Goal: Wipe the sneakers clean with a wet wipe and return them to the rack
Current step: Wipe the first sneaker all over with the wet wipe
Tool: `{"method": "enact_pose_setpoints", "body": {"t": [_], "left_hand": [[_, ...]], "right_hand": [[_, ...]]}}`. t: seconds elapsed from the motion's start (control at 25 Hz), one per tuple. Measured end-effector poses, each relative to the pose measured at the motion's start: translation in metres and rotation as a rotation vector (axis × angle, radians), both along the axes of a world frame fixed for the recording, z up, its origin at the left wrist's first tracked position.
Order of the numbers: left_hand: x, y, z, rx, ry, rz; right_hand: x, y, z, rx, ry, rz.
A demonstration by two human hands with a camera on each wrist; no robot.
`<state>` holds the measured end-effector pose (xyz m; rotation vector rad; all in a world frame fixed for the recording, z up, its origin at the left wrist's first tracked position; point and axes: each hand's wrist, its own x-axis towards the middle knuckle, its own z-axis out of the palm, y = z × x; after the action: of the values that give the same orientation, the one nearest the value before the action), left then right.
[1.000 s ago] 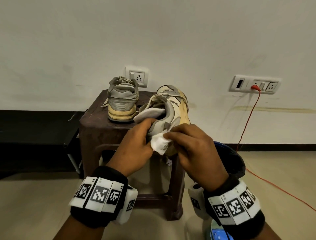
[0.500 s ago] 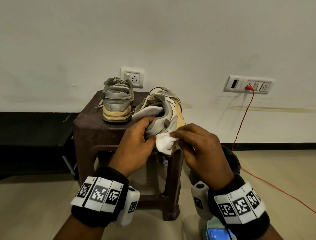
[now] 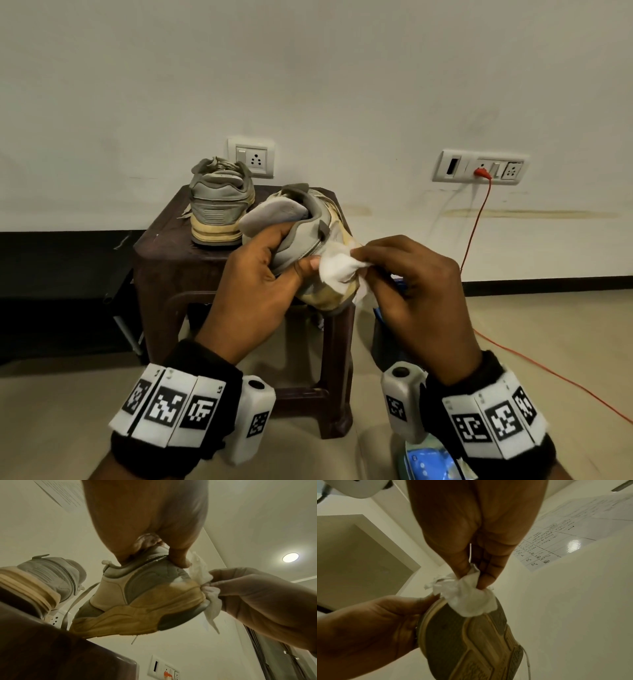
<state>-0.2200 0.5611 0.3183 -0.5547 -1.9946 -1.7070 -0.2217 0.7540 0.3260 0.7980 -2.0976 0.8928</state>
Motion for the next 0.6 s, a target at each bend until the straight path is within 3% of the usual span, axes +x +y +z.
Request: {"method": "enact_pose_setpoints", "body": {"t": [0.16,0.36,0.6], "left_hand": [[0.001,0.007,0.0,0.023,-0.01,-0.021],[-0.002,0.012,-0.001,-0.054,-0.08,-0.139],[-0.005,0.007,0.006,0.033,0.002,0.034]], "right_hand": [[0.0,0.003,-0.006,0.056,0.066,-0.045],[-0.022,0.006,-0.008,-0.091,0.033,-0.201],[-0.003,-0.001,-0.01,0.062,0.101,-0.111]]}}
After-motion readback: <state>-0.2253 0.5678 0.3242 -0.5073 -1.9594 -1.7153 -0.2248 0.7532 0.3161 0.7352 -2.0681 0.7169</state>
